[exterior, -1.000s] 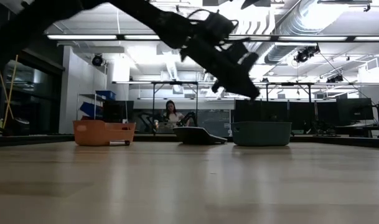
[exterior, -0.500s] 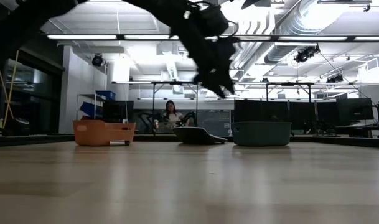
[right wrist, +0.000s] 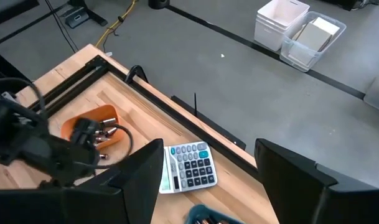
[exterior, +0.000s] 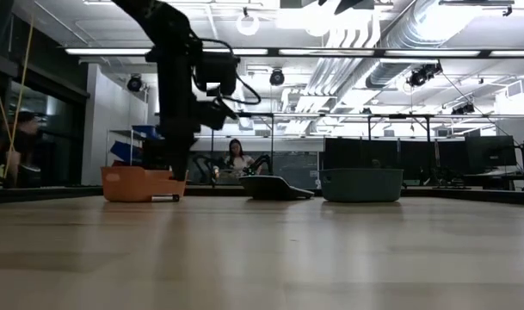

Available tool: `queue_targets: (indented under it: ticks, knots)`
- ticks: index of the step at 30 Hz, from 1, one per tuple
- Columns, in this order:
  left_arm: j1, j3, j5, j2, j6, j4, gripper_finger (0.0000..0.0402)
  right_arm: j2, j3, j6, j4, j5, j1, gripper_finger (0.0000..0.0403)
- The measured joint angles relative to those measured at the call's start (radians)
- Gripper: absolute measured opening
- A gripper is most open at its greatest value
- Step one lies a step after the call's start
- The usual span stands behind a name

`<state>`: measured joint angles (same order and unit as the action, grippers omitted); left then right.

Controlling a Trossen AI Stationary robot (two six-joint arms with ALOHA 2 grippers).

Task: Sort batteries
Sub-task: Put the silver battery into the orange bin

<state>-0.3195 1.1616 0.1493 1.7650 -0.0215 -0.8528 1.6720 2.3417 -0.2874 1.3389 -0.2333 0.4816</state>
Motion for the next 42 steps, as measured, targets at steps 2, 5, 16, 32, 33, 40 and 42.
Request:
queue_targets:
  ticks: [2, 5, 16, 32, 33, 40, 42]
  knots:
    - [-0.015, 0.002, 0.002, 0.027, 0.055, 0.011, 0.0228, 0.007, 0.0, -0.005, -0.015, 0.001, -0.004, 0.0247]
    - [-0.039, 0.006, 0.015, 0.063, 0.079, 0.009, 0.0225, 0.019, 0.0, -0.009, -0.02, 0.001, -0.018, 0.0247]
    - [-0.121, 0.003, 0.013, 0.074, 0.113, -0.044, 0.0224, 0.071, 0.0, -0.01, -0.02, 0.001, -0.096, 0.0247]
    - [-0.093, -0.031, -0.065, 0.152, 0.078, 0.01, 0.0156, 0.077, 0.0, -0.027, -0.02, -0.011, -0.116, 0.0247]
    - [-0.093, -0.03, -0.07, 0.157, 0.078, 0.01, 0.0138, 0.077, 0.0, -0.027, -0.02, -0.011, -0.117, 0.0247]
    - [-0.074, -0.035, -0.122, 0.13, 0.103, 0.006, 0.003, 0.077, 0.0, -0.021, -0.015, -0.011, -0.118, 0.0247]
    - [-0.069, -0.042, -0.151, 0.089, 0.103, 0.006, 0.003, 0.077, 0.0, -0.008, -0.012, -0.011, -0.118, 0.0247]
